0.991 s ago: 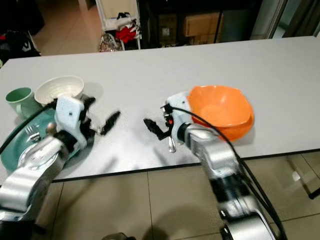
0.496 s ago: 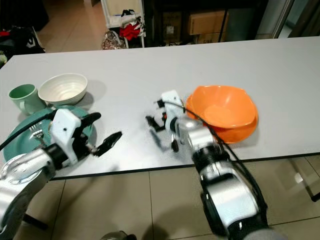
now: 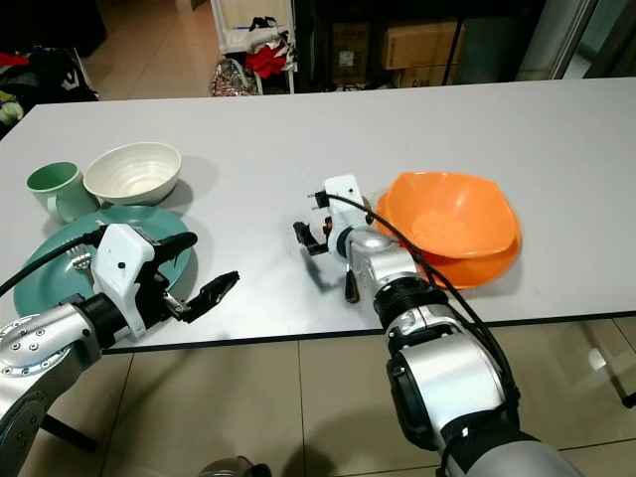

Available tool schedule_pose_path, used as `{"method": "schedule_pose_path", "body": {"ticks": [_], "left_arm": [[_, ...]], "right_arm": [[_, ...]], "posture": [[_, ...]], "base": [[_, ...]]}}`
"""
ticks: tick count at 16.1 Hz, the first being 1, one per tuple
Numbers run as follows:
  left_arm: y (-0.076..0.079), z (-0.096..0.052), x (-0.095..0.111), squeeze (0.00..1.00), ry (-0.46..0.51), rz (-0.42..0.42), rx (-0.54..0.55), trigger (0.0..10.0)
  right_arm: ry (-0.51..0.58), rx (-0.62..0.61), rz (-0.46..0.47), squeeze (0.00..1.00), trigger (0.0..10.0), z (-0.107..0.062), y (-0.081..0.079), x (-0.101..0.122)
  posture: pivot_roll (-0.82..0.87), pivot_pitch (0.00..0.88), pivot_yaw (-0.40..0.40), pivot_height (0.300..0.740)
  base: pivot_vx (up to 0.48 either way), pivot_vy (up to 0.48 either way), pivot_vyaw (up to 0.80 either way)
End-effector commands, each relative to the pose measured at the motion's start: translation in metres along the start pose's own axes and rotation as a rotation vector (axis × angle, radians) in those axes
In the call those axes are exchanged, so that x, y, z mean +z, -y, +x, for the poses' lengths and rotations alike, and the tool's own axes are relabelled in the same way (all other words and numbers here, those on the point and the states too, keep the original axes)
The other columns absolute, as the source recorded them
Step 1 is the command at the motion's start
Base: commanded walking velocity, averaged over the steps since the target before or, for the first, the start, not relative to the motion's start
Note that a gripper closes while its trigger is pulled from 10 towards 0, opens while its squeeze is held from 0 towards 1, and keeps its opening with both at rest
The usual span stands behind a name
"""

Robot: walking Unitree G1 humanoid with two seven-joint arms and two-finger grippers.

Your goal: Setting the table

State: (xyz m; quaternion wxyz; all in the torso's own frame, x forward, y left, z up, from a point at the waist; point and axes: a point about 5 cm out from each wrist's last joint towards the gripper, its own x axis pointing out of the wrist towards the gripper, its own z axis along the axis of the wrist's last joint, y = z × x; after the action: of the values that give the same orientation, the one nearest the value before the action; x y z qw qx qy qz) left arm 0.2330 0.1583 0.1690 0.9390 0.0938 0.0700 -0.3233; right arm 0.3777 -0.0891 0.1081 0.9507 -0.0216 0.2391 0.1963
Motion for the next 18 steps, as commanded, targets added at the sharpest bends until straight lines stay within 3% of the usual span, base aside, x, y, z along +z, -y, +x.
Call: {"method": "schedule_pose_path", "body": {"ticks": [1,11,12,13,14,15,16,17,18], "left_arm": [[-0.002,0.0,0.004,0.0,0.003,0.007,-0.005,10.0],[-0.001,0.005,0.005,0.0,0.005,0.0,-0.024,10.0],[-0.001,0.005,0.005,0.0,0.005,0.0,-0.025,10.0],[-0.001,0.005,0.005,0.0,0.005,0.0,-0.025,10.0],[-0.001,0.006,0.005,0.0,0.006,0.0,-0.026,10.0],[-0.001,0.006,0.005,0.0,0.007,0.0,-0.026,10.0],[-0.001,0.006,0.005,0.0,0.007,-0.001,-0.027,10.0],[0.0,0.006,0.005,0.0,0.007,-0.002,-0.028,10.0],[0.0,0.007,0.005,0.0,0.007,-0.003,-0.029,10.0]], "right_arm": [[-0.007,-0.013,0.012,0.0,10.0,0.001,-0.001,0.0],[-0.123,-0.038,0.096,0.0,10.0,0.0,-0.003,-0.022],[-0.132,-0.038,0.103,0.0,8.2,0.0,-0.003,-0.024],[-0.143,-0.037,0.111,0.0,4.7,0.0,-0.003,-0.027],[-0.15,-0.034,0.115,0.0,3.2,0.0,-0.003,-0.028],[-0.155,-0.03,0.12,0.0,2.8,0.0,-0.004,-0.029],[-0.16,-0.027,0.124,0.0,1.4,0.0,-0.004,-0.029],[-0.169,-0.026,0.127,0.0,0.7,-0.001,-0.004,-0.03],[-0.173,-0.027,0.128,0.0,0.9,-0.001,-0.004,-0.03]], "posture": [[0.12,0.0,0.067,0.74],[0.11,0.0,0.07,0.74],[0.11,0.0,0.07,0.74],[0.11,0.0,0.069,0.74],[0.11,0.0,0.07,0.74],[0.11,0.0,0.07,0.74],[0.11,0.0,0.069,0.74],[0.11,0.0,0.067,0.74],[0.11,0.0,0.067,0.74]], "base": [[0.0,0.0,0.0],[0.0,0.0,0.0],[0.0,0.0,0.0],[0.0,0.0,0.0],[0.0,0.0,0.0],[0.0,0.0,0.0],[0.0,0.0,0.0],[0.0,0.0,0.0],[0.0,0.0,0.0]]}}
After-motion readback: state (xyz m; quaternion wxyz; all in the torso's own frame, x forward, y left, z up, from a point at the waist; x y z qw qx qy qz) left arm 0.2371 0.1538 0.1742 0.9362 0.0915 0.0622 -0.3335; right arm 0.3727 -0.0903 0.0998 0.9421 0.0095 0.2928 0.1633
